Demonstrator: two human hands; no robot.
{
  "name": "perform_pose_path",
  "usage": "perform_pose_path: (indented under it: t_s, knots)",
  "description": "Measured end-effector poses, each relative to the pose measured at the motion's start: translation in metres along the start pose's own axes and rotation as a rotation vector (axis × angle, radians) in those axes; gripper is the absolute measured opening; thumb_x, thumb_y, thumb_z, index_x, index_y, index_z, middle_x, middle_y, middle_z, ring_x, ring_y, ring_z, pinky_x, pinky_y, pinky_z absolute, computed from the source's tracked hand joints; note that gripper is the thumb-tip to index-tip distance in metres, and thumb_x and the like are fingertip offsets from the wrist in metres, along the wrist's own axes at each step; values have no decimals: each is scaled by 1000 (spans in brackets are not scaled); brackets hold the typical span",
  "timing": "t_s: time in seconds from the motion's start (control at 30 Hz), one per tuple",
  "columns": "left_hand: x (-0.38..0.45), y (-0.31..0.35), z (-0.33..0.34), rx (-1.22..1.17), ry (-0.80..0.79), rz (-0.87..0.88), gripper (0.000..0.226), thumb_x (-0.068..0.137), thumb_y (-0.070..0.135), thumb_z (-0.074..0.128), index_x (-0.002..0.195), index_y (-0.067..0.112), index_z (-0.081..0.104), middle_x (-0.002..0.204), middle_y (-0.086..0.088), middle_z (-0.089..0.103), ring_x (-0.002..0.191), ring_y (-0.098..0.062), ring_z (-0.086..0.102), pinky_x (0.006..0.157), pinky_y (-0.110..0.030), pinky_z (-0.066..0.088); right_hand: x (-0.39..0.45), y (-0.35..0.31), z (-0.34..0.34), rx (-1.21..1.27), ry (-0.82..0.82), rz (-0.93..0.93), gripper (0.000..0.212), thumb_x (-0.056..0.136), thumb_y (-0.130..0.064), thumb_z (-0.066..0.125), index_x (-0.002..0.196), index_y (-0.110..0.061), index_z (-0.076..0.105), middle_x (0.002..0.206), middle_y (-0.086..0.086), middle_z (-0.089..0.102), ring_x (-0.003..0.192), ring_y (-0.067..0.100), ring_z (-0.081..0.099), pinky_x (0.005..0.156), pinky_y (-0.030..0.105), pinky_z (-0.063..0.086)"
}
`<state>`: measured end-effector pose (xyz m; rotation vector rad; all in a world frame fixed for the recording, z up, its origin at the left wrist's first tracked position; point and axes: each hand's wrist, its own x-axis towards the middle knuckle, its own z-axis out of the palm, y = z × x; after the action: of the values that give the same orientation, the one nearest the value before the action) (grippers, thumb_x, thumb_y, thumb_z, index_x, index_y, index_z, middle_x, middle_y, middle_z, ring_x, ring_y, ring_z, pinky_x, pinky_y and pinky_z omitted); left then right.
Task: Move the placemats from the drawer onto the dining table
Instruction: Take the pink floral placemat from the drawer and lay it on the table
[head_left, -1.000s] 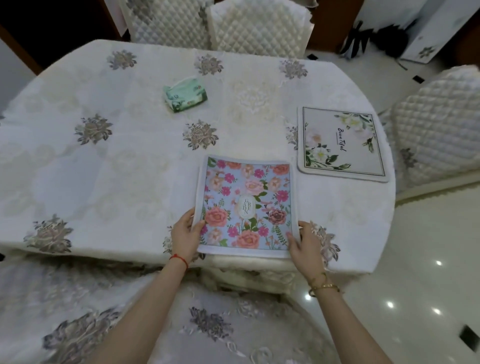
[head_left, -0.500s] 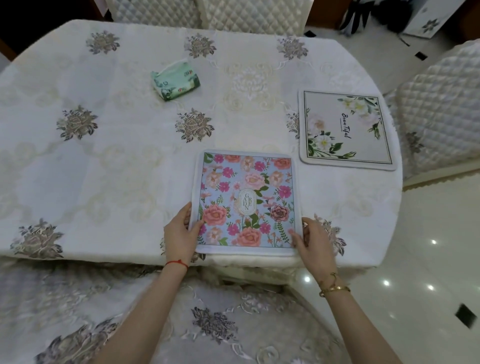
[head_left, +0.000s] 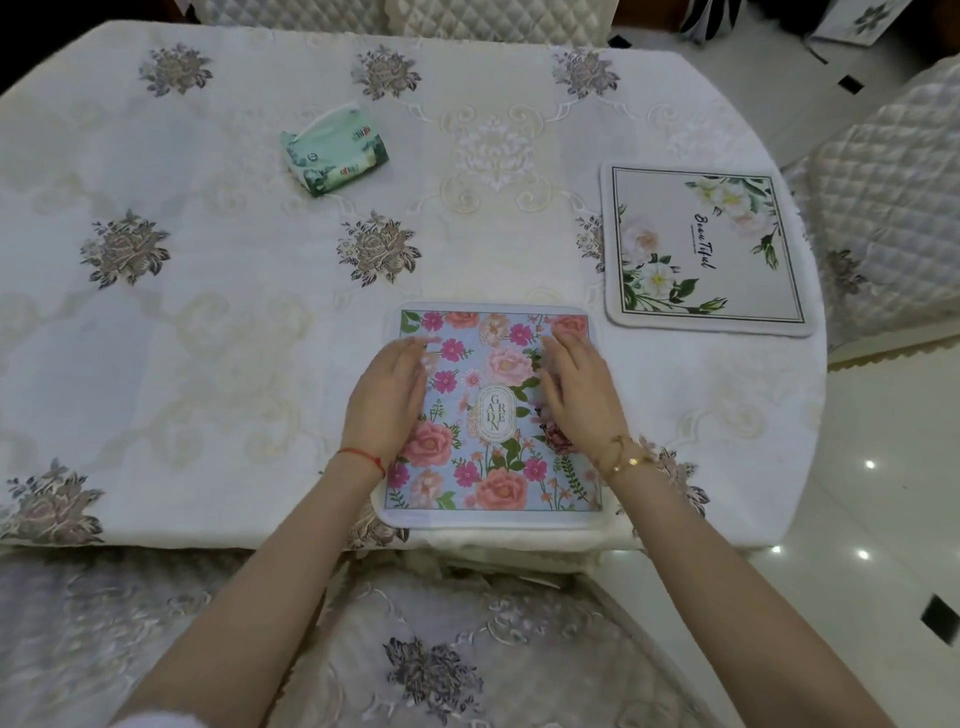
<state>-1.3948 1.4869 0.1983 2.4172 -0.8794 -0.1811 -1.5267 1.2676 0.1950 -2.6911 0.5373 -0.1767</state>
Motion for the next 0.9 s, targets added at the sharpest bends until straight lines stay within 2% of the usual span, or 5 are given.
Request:
perform_pose_path:
  t_s: [0.13, 0.27, 0.53, 0.73, 0.9]
  knots:
    - [55, 5, 19, 127, -127, 168, 43, 99, 19, 43, 140, 6, 42, 146, -15, 42, 137, -31, 36, 117, -41, 24, 51, -27, 21, -33, -160, -94, 50, 100, -30, 38, 146, -10, 33, 156, 8, 27, 146, 26, 14, 120, 39, 8]
    - [72, 1, 33, 168, -190, 135, 51, 101, 28, 38, 148, 12, 28, 156, -7, 27, 145, -23, 18, 119, -36, 15, 67, -30, 39, -39, -243, -126, 56, 101, -34, 37, 150, -12, 20, 159, 4, 18, 147, 22, 7, 121, 38, 5]
    - [57, -26, 29, 189, -157, 116, 61, 99, 42, 38, 149, 10, 23, 156, -6, 25, 145, -20, 18, 119, -30, 11, 42, 21, 19, -44, -208, -25, 64, 99, -49, 31, 152, -18, 13, 160, -2, 11, 147, 13, 5, 121, 33, 5]
    - [40, -37, 15, 191, -123, 17, 66, 97, 45, 43, 147, 6, 27, 154, -10, 28, 144, -24, 22, 119, -33, 14, 19, 53, 0, -132, -150, 118, 61, 101, -43, 32, 152, -14, 15, 159, 4, 16, 147, 17, 8, 121, 34, 5]
    - [25, -8, 23, 181, -207, 154, 64, 97, 40, 42, 150, 10, 20, 158, -9, 17, 147, -22, 10, 120, -33, 8, 13, 4, 15, -80, -169, -38, 56, 102, -37, 30, 151, -13, 15, 159, 5, 12, 147, 18, 1, 121, 37, 4]
